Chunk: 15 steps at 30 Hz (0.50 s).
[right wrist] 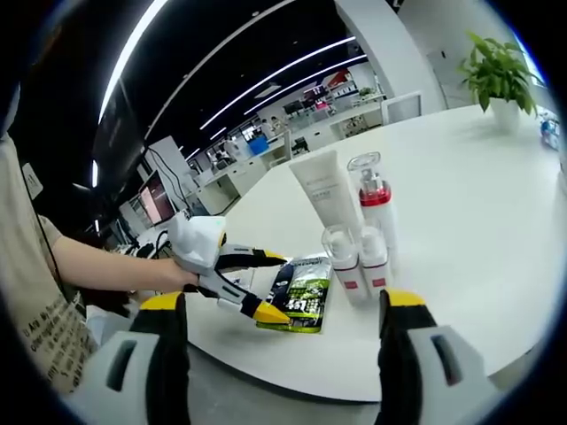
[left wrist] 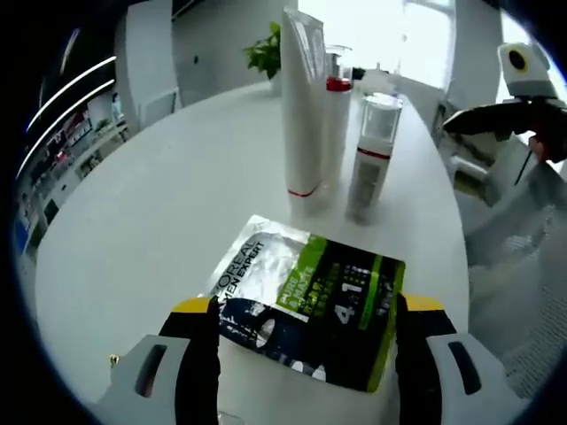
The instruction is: Arrange the skincare products in the storage area until every visible bottle or jar stands upright without overlapping.
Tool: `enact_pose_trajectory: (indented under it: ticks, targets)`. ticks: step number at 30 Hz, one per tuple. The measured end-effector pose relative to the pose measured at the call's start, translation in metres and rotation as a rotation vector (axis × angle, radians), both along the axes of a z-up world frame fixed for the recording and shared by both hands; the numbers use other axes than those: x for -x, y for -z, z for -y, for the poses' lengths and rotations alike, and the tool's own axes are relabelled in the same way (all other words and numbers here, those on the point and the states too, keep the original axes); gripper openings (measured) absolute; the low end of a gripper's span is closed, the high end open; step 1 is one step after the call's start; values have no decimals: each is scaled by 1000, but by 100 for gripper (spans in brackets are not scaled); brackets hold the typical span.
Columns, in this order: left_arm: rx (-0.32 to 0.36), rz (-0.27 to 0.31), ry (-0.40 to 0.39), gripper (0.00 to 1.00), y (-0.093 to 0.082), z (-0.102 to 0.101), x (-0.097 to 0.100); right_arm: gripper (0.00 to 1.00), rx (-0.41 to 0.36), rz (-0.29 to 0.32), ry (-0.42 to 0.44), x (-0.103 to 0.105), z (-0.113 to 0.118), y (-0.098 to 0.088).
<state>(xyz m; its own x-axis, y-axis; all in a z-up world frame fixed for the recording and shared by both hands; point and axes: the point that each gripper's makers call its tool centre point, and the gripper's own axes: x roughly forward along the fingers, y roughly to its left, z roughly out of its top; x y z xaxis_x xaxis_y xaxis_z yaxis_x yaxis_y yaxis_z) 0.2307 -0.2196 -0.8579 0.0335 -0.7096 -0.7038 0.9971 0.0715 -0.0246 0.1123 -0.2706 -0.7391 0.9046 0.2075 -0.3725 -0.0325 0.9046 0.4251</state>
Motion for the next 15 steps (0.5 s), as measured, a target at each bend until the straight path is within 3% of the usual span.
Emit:
enact_pose_trajectory:
  ticks: [5,15]
  targets:
    - [-12,-18,-37,80,-3,-15,5,89,2,2,-10,0,-1,-1]
    - [60,-101,-184,84,-22,-47,20,89,6,15,-51,1,-9,-4]
